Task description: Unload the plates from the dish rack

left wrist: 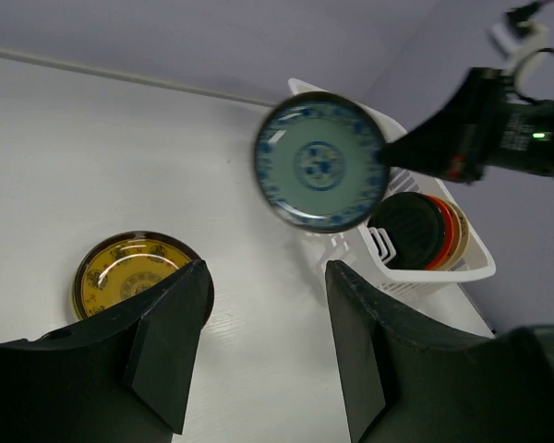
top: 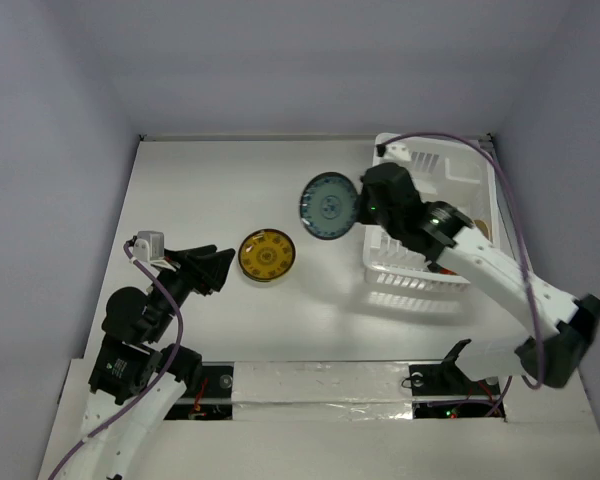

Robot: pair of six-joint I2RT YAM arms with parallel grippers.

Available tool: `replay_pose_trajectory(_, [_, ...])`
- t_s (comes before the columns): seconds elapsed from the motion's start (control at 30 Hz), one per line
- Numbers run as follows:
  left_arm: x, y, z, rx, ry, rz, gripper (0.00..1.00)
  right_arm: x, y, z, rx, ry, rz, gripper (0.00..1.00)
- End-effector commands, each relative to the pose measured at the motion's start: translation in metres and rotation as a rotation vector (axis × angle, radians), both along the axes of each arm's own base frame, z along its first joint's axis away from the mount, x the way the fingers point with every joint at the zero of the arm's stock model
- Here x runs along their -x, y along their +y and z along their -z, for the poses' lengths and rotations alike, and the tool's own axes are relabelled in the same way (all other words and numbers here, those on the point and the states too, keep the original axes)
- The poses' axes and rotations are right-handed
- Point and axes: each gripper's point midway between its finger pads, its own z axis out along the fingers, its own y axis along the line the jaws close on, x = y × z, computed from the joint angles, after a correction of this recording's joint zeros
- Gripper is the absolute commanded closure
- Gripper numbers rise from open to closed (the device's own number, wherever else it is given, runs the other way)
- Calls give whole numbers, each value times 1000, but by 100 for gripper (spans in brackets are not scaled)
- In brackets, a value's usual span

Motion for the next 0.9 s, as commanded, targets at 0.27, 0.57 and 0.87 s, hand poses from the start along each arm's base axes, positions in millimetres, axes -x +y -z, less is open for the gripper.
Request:
replay_pose_trajectory(0.27, [-7,1,-6,12,-5,-20,49,-37,205,79,-374,135,-387,100])
replay_pose_trajectory(0.57, [-6,-1,-6,10,-4,-11,49,-28,199,135,-380,236,-330,97])
replay_pose_trajectory(0.87, [-6,0,-6,12,-5,-12,49,-20,176,166,-316,277,-264,90])
